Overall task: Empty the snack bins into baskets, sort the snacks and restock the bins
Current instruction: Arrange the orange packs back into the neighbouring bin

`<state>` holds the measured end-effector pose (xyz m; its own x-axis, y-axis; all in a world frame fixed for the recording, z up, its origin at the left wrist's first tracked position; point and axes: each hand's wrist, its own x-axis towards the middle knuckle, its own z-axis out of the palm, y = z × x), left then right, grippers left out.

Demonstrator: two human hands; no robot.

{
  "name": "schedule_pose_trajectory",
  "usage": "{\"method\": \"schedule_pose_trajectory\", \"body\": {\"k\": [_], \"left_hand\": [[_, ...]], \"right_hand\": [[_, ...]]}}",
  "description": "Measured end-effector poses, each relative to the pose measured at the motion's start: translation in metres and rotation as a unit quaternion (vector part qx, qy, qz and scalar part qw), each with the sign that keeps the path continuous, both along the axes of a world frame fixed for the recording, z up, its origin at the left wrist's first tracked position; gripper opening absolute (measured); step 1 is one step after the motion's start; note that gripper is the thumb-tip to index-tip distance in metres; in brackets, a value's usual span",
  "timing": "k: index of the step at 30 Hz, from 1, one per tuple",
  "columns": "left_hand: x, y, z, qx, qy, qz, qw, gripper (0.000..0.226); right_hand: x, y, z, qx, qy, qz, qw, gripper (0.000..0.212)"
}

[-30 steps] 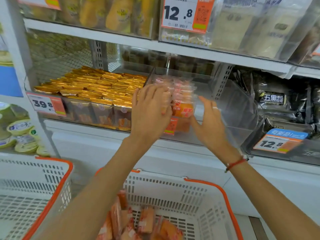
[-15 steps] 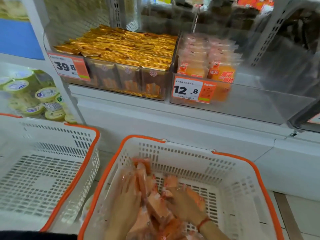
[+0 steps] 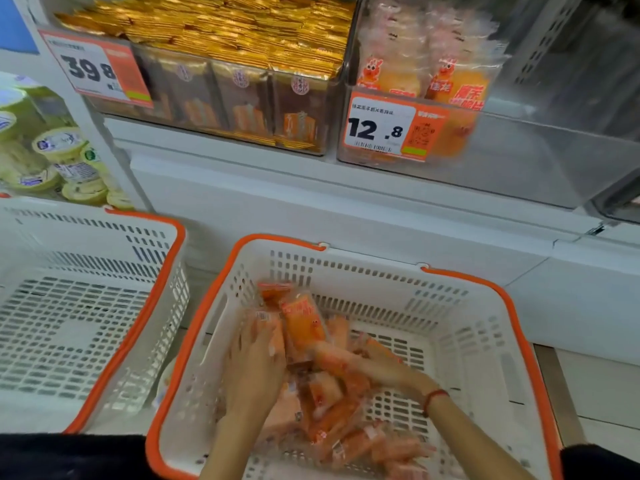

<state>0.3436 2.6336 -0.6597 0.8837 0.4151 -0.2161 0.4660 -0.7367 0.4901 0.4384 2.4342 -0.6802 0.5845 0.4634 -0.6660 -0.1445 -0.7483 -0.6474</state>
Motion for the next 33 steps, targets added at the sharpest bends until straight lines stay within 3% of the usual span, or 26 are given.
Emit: {"method": "schedule_pose_trajectory", "body": {"k": [2,3,5,7,10,11,12,14,16,18,20,22,25,27,30,33], "left_hand": [[0.011,-0.012,0.002,-0.053,-0.078,0.03,0.995,0.04],[0.017,-0.019,0.006,-0.128,-0.104,0.045,0.985,0.04],[0.027,-0.029,0.007,-0.329,-0.095,0.062,0.937,0.066],[0.031,-0.035,0.003,-0.457,-0.041,0.105,0.882,0.105],[0.027,-0.045,-0.008,-0.55,0.02,0.139,0.824,0.115],[0.025,-0.046,-0.011,-0.558,0.02,0.139,0.818,0.111],[0.024,-0.048,-0.005,-0.556,0.006,0.139,0.82,0.107],[0.022,-0.047,0.001,-0.545,-0.022,0.15,0.825,0.098],[0.019,-0.043,0.009,-0.543,-0.063,0.166,0.821,0.065],[0.019,-0.035,0.01,-0.534,-0.089,0.178,0.822,0.038],[0.018,-0.028,0.009,-0.518,-0.097,0.205,0.825,0.033],[0.018,-0.02,0.003,-0.524,-0.095,0.237,0.813,0.041],[0.02,-0.015,-0.003,-0.538,-0.078,0.265,0.796,0.046],[0.021,-0.014,-0.006,-0.545,-0.062,0.262,0.794,0.045],[0.022,-0.015,-0.008,-0.55,-0.052,0.258,0.793,0.043],[0.022,-0.017,-0.003,-0.538,-0.03,0.248,0.805,0.037]], "right_hand": [[0.004,-0.02,0.023,0.092,0.154,-0.078,0.981,0.02],[0.005,-0.028,0.031,0.14,0.204,-0.108,0.963,0.022],[0.002,-0.033,0.048,0.194,0.236,-0.163,0.938,0.021],[-0.002,-0.025,0.053,0.227,0.252,-0.181,0.923,0.028],[-0.007,-0.001,0.053,0.226,0.239,-0.163,0.93,0.094],[-0.008,-0.002,0.038,0.266,0.265,-0.155,0.914,0.04],[-0.011,-0.001,0.044,0.275,0.229,-0.159,0.92,0.034],[-0.01,-0.004,0.033,0.266,0.203,-0.157,0.929,0.042],[-0.001,-0.004,0.024,0.252,0.166,-0.174,0.937,0.035],[0.015,-0.011,0.013,0.2,0.05,-0.196,0.959,0.026],[0.027,-0.022,0.0,0.055,-0.112,-0.201,0.972,0.022],[0.034,-0.037,-0.028,-0.078,-0.158,-0.134,0.975,0.045],[0.024,-0.047,-0.075,-0.227,-0.093,0.04,0.968,0.087],[0.011,-0.049,-0.101,-0.245,-0.134,0.065,0.958,0.086],[-0.004,-0.051,-0.098,-0.222,-0.281,0.008,0.933,0.05],[-0.003,-0.055,-0.075,-0.153,-0.216,-0.041,0.963,0.045]]}}
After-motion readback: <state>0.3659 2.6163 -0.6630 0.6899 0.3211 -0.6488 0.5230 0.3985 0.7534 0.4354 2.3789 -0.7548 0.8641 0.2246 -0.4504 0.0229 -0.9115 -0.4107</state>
